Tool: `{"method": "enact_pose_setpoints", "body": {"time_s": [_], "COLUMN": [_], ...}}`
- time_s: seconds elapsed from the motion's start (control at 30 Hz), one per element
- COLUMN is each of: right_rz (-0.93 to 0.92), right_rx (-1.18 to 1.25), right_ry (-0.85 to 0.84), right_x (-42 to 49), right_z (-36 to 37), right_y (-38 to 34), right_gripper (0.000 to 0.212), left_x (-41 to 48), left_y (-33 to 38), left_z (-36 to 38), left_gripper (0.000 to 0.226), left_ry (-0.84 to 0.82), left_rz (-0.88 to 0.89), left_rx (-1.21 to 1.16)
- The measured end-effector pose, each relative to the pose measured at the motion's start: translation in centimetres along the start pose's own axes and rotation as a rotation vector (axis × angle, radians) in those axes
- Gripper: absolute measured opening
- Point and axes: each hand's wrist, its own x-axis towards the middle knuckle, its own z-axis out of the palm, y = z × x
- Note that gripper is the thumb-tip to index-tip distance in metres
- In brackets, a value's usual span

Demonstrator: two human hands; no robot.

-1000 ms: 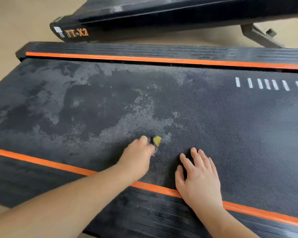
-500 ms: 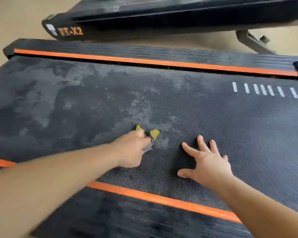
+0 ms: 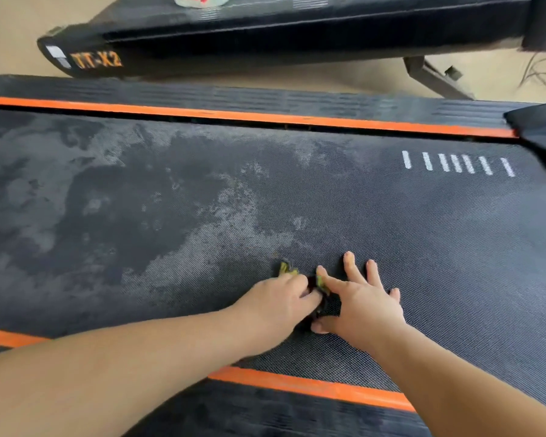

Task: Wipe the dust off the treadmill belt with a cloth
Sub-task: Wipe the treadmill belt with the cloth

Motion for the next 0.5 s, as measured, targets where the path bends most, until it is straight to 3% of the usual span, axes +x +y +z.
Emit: {"method": "enact_pose_setpoints", "body": {"time_s": [0.07, 0.2, 0.27, 0.37, 0.47, 0.5], "right_rz": [-0.010, -0.016, -0.014, -0.009, -0.011, -0.009], "right_rx": [-0.014, -0.016, -0.010, -0.014, -0.021, -0.020], "right_ry": [0.001, -0.012, -0.015, -0.019, -0.021, -0.025], "right_x": [0.0, -0.1, 0.0, -0.1, -0.1, -0.1], "right_z": [0.0, -0.2, -0.3, -0.4, -0.4, -0.5], "right_y": [0.2, 0.1, 0.1, 0.1, 0.1, 0.1], "right_gripper": [0.104, 0.104, 0.105, 0.106, 0.105, 0.105], "left_x": [0.0, -0.7, -1.1, -0.4, -0.5, -0.6], "left_y": [-2.8, -10.4, -10.8, -6.5, -3.8, -4.5], "left_z": [-1.0, -2.6, -2.5, -2.0, -1.7, -1.8], "left_gripper": [0.029, 0.013, 0.008, 0.012, 0.050, 0.052], "left_ry": [0.051, 0.183, 0.194, 0.110, -0.069, -0.094], "left_rz": [-0.066, -0.559, -0.649, -0.458, -0.223, -0.189], "left_rx": [0.030, -0.036, -0.095, -0.179, -0.184, -0.175]}}
